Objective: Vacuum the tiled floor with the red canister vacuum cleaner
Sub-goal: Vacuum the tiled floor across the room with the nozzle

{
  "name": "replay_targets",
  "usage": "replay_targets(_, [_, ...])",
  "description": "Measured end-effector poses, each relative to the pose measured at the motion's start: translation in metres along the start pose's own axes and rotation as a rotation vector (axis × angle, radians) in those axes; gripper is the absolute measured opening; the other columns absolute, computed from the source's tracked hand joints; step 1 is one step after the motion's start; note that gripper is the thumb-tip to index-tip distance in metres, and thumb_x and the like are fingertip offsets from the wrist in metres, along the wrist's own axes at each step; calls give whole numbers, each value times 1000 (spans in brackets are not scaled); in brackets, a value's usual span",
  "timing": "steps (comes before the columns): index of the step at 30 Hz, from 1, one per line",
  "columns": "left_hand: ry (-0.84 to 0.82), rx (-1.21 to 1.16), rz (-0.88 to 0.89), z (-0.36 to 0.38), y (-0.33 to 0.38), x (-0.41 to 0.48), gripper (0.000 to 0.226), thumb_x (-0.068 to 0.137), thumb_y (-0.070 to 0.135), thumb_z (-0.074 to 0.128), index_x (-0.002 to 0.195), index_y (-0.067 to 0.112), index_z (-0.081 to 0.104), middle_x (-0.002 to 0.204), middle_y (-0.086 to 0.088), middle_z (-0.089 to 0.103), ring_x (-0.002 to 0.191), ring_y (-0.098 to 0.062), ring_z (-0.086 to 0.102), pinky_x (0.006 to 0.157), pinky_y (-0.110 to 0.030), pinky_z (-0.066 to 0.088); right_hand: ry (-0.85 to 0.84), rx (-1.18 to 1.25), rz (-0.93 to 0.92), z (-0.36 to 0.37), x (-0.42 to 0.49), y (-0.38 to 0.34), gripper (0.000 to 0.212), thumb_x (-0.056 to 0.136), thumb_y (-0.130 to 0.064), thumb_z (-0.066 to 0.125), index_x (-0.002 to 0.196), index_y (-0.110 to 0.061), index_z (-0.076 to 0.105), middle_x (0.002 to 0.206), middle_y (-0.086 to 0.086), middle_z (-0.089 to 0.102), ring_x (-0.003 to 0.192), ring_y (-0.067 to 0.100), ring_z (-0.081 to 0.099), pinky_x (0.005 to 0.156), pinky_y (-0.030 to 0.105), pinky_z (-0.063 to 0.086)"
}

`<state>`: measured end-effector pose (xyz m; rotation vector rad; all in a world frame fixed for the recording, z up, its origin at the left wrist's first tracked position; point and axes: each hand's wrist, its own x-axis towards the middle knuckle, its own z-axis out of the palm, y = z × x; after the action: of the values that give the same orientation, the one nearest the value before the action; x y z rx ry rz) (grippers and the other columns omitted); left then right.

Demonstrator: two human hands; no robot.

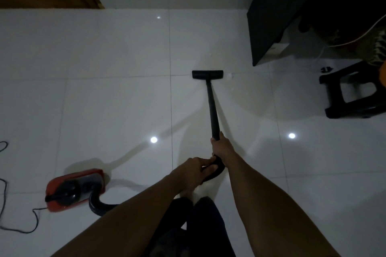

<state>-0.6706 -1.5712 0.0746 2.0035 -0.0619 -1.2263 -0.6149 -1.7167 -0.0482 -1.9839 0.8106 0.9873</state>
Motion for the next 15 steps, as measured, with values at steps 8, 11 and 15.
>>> replay_targets(8, [13, 18, 46, -87, 23, 59, 49, 104, 50, 42, 146, 26, 50, 123, -7, 69, 92, -10, 62, 85, -23, 47, -19, 31, -1, -33, 47, -94, 66, 107, -39, 45, 165, -30, 15, 143, 13, 57, 121, 36, 62, 104, 52, 53])
replay_targets(11, [8, 29, 70, -114, 33, 83, 50, 106, 45, 41, 145, 16, 52, 121, -12, 67, 94, -18, 65, 80, -21, 46, -13, 73, 15, -44, 71, -122, 65, 105, -41, 46, 164, -33, 18, 137, 15, 62, 119, 38, 64, 100, 53, 56])
replay_targets(15, [18, 11, 18, -155, 49, 124, 58, 105, 46, 41, 155, 17, 36, 126, -22, 64, 98, -23, 67, 85, -24, 47, -23, 80, 21, -63, 106, -168, 67, 105, -42, 46, 164, -36, 13, 141, 15, 60, 121, 39, 64, 100, 54, 56])
